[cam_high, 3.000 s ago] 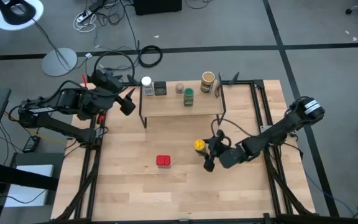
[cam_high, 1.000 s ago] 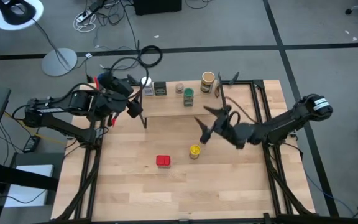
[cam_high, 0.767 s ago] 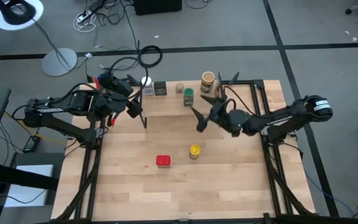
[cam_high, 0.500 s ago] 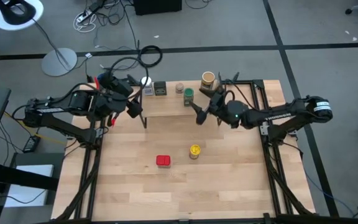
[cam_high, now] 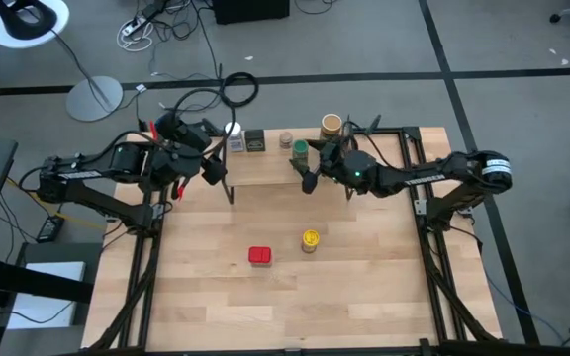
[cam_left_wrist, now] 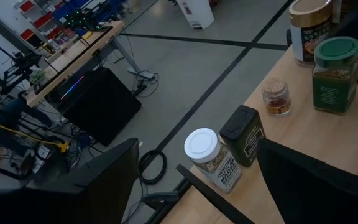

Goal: Shelf spices
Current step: Remove the green seasoning bottle from the shelf

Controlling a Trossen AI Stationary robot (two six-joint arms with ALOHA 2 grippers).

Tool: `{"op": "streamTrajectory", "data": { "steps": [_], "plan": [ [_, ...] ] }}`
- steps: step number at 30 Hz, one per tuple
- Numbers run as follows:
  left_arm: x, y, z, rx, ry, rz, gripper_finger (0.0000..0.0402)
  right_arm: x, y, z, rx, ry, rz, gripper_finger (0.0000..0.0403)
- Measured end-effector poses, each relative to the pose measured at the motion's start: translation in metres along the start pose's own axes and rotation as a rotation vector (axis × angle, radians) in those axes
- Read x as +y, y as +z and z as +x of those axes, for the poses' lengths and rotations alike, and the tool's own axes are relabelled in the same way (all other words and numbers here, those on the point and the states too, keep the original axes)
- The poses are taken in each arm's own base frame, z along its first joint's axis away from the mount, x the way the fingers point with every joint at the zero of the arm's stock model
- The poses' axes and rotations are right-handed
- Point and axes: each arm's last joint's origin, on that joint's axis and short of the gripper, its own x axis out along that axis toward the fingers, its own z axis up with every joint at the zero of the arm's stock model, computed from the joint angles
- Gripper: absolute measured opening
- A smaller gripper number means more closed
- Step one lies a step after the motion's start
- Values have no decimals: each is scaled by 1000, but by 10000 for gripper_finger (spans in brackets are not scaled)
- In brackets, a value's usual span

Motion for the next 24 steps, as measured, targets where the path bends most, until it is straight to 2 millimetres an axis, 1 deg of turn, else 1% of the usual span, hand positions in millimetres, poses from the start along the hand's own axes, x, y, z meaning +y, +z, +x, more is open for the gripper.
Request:
{"op": "streamTrajectory", "data": {
  "steps": [4,7,11,15,16,24],
  "plan": [
    [0,0,0,3,0,4,331,2,0,12,4,-31,-2,361],
    [0,-1,0,5,0,8,331,4,0,17,6,-41,0,338],
    [0,-1,0,7,-2,10,331,7,0,15,4,-83,13,285],
    [0,-1,0,7,-3,10,331,11,3,12,-4,-94,23,212],
    [0,-1,0,7,-3,9,331,13,2,11,-4,-90,22,203],
    [0,-1,0,7,-7,4,331,32,1,1,0,-120,-38,203]
  ]
}}
